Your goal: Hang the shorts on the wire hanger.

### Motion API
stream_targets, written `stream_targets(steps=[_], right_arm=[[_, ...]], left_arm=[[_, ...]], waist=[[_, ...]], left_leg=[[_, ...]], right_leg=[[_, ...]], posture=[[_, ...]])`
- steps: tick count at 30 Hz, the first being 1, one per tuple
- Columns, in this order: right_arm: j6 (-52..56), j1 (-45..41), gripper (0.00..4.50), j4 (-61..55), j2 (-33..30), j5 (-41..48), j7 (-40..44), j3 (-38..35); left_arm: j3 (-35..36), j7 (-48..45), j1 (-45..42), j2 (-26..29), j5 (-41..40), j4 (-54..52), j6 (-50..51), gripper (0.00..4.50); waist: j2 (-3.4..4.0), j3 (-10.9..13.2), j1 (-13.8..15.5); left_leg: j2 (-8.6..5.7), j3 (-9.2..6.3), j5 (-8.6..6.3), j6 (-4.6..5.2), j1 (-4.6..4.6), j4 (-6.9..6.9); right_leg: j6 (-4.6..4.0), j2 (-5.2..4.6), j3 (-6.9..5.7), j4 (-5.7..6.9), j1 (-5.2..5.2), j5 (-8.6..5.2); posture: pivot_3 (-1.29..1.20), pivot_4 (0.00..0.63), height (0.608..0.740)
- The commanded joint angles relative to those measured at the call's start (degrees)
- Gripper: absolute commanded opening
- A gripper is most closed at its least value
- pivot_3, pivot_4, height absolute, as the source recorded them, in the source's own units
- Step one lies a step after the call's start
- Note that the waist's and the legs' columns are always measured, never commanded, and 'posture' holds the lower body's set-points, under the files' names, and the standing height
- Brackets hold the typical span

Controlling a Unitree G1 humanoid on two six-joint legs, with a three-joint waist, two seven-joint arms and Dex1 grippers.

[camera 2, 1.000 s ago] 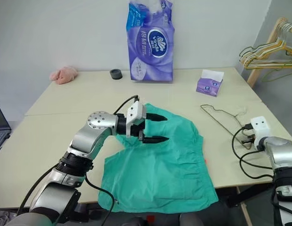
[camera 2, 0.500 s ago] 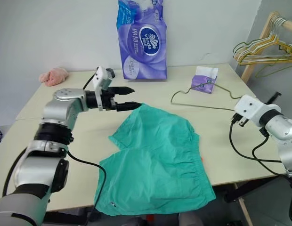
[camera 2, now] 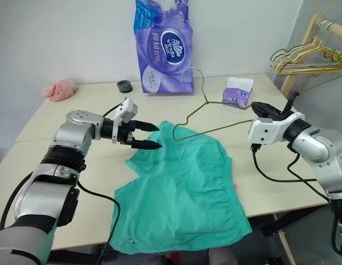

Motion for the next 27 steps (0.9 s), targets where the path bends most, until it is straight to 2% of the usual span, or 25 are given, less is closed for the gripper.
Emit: stream_targets(steps=[1,9,15,18,27], right_arm=[[-1.48,-1.77,0.0,-3.93,1.33,0.05,0.51,-0.54],[-1.72,-1.71,0.0,-5.41,3.81,0.03,1.77,-0.62],[-2.09,-2.13,0.0,-5.59,4.56,0.17,2.71,-0.99],[-2.32,-2.21,0.0,-5.54,4.89,0.23,3.02,-0.89],[-2.57,-2.35,0.0,-6.32,6.34,0.43,3.67,-1.05]], left_arm=[[1.19,2.04,-0.11,-1.46,0.34,-0.43,-2.16,4.49],[0.33,-0.31,6.68,-2.63,-0.72,-8.89,1.99,4.49],[1.29,0.66,7.4,-2.91,-0.9,-10.6,4.02,4.49],[1.81,1.44,6.97,-3.23,-1.18,-10.58,4.22,3.98],[1.06,-0.06,8.21,-3.18,-1.94,-12.43,5.74,1.32]], waist=[[0.0,0.0,-0.11],[0.01,0.0,-0.35],[0.01,-0.01,-0.28],[0.01,-0.01,-0.31],[0.01,-0.01,-0.32]], left_leg=[[0.0,0.0,0.0,0.0,0.0,0.0],[0.01,0.0,0.0,0.0,0.01,0.0],[0.0,-0.01,0.0,0.0,0.01,0.02],[0.0,-0.01,0.0,0.0,0.01,0.02],[0.0,-0.01,0.0,0.0,0.01,0.02]], right_leg=[[0.0,0.0,0.01,0.01,-0.01,0.0],[0.0,0.01,0.02,0.05,-0.04,0.0],[0.0,0.0,0.02,0.04,0.0,0.0],[0.0,0.0,0.01,0.04,-0.01,0.0],[0.0,0.0,0.02,0.05,-0.01,0.0]], posture=[[-0.21,0.066,0.74],[-0.22,0.07,0.74],[-0.21,0.073,0.74],[-0.21,0.073,0.74],[-0.22,0.072,0.74]])
